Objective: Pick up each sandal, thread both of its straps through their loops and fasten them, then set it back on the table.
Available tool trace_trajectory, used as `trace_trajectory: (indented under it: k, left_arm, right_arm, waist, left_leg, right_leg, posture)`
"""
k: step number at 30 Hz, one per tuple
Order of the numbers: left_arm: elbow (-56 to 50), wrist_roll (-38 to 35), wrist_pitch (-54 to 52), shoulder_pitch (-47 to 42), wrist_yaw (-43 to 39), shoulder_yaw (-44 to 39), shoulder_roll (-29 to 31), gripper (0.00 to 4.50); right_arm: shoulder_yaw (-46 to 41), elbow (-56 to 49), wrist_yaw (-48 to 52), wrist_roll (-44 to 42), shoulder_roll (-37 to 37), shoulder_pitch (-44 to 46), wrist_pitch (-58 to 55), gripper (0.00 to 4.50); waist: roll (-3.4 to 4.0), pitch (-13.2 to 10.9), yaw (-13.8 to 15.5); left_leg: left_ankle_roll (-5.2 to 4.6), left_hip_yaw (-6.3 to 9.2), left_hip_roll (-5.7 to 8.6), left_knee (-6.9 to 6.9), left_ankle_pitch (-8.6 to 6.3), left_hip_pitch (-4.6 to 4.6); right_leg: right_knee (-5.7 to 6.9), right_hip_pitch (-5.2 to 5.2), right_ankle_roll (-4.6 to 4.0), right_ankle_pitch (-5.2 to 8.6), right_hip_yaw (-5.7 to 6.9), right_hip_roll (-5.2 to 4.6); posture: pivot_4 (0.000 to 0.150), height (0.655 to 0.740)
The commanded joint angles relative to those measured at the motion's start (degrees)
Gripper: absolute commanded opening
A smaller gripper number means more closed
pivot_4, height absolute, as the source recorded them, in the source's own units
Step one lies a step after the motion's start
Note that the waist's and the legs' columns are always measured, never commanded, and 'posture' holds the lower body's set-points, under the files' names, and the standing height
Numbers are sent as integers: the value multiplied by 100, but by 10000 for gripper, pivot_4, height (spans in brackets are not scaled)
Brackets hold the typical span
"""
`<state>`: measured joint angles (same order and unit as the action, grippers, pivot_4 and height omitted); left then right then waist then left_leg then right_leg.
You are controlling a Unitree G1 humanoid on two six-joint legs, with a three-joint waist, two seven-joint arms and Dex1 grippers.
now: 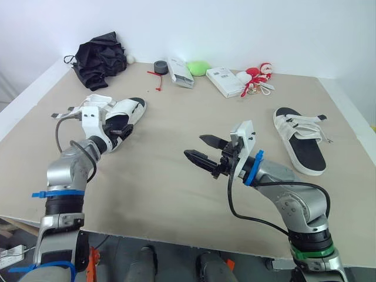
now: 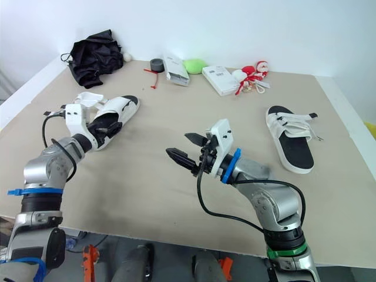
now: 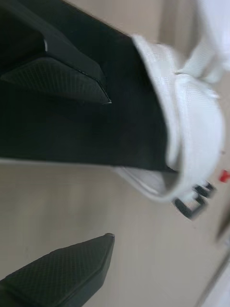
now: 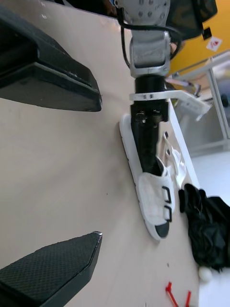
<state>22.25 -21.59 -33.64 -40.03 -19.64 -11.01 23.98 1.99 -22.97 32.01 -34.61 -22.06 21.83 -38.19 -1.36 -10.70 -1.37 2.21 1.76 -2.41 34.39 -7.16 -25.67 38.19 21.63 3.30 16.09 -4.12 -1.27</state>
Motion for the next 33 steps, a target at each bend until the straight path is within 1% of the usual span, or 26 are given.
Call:
trace_trajectory:
  k: [1, 7, 9, 11, 14, 17, 19, 21, 22, 26, 28, 30, 31, 33]
  left_arm:
    - [959, 298, 526, -654, -197, 140, -85, 44467]
    - [2933, 785, 1463, -1794, -427, 344, -325, 44467]
    - [3431, 889, 1687, -2121, -426, 361, -432, 44467]
    - [3838, 986, 1958, -2318, -481, 344, -459, 44467]
    - [4291, 1064, 2325, -2510, -527, 250, -470, 37193]
    - [4472, 1108, 2514, -2570, -555, 206, -458, 22837]
    - [4526, 1130, 2592, -2575, -564, 182, -447, 11990]
    - [4529, 1146, 2642, -2564, -587, 169, -427, 3733]
    - [4508, 1159, 2656, -2550, -607, 169, -419, 495]
    - [4408, 1285, 2697, -2505, -776, 243, -384, 495]
    - [4176, 1313, 2675, -2435, -1154, 347, -419, 495]
    - [3536, 1206, 2503, -2207, -2161, 613, -515, 495]
    - [3025, 1104, 2399, -1982, -2748, 799, -538, 495]
    - [2096, 1052, 2182, -1525, -3551, 1180, -451, 495]
  right_arm:
    - [-121, -208, -133, 61, 99, 22, 239, 43000]
    - [-43, -280, -321, 192, 214, -72, 335, 43000]
    - [-42, -316, -370, 206, 243, -116, 358, 43000]
    - [-9, -330, -436, 259, 281, -118, 375, 43000]
    - [-11, -343, -499, 313, 317, -138, 391, 43000]
    - [-31, -338, -534, 354, 330, -156, 409, 43000]
    - [-54, -332, -537, 352, 335, -165, 420, 43000]
    - [-64, -304, -545, 353, 342, -162, 436, 43000]
    - [-64, -291, -542, 356, 340, -165, 446, 43000]
    - [-60, -243, -529, 354, 333, -127, 449, 43000]
    - [-90, -268, -496, 313, 305, -151, 437, 43000]
    - [-180, -291, -428, 248, 227, -186, 416, 43000]
    - [-239, -303, -388, 211, 175, -205, 400, 43000]
    - [-350, -325, -309, 141, 55, -245, 366, 43000]
  waist:
    - [-2, 1, 12]
    - [-4, 2, 12]
    - [-4, 2, 19]
    - [-4, 2, 18]
    - [-4, 2, 13]
    - [-4, 2, 14]
    - [-4, 2, 12]
    - [-4, 2, 11]
    - [-4, 2, 13]
    - [-4, 2, 12]
    - [-4, 2, 12]
    - [-4, 2, 16]
    - [-4, 2, 22]
    - [-4, 2, 20]
  left_leg:
    - [0, 0, 0, 0, 0, -1]
    - [5, -4, 2, 0, 3, -5]
    - [5, -2, 2, -1, 3, -9]
    - [5, 2, 4, 0, 3, -33]
    - [6, 0, 9, 1, 4, -58]
    - [7, 1, 9, -1, 5, -68]
    - [7, 1, 9, -1, 5, -69]
    - [7, 1, 10, 0, 5, -70]
    - [8, 2, 11, 1, 5, -71]
    - [11, 2, 10, 3, 8, -72]
    - [12, 2, 10, 3, 8, -72]
    - [13, 2, 10, 2, 9, -72]
    - [14, 2, 11, 2, 10, -74]
    - [17, 3, 16, 0, 11, -79]
  right_leg:
    - [0, 0, -1, 0, 0, 0]
    - [-1, 4, 4, -2, -2, -1]
    - [-1, 7, 4, -2, -1, -1]
    - [1, 27, 6, -3, 2, -1]
    - [1, 52, 4, -10, -2, -4]
    - [9, 67, -10, -18, -1, -3]
    - [10, 68, -18, -23, -1, -3]
    - [10, 68, -17, -23, -1, -4]
    - [9, 68, -17, -23, -1, -4]
    - [10, 68, -15, -27, -1, -4]
    - [10, 69, -15, -27, -1, -3]
    - [10, 69, -16, -27, -1, -3]
    - [10, 69, -16, -27, 0, -4]
    - [9, 69, -15, -27, 1, -13]
  posture:
    - [1500, 7380]
    - [1500, 7380]
    - [1500, 7380]
    - [1500, 7380]
    - [1500, 7380]
    - [1500, 7380]
    - [1500, 7380]
    - [1500, 7380]
    - [1500, 7380]
    - [1500, 7380]
    - [1500, 7380]
    - [1500, 7380]
    - [1500, 7380]
    - [1500, 7380]
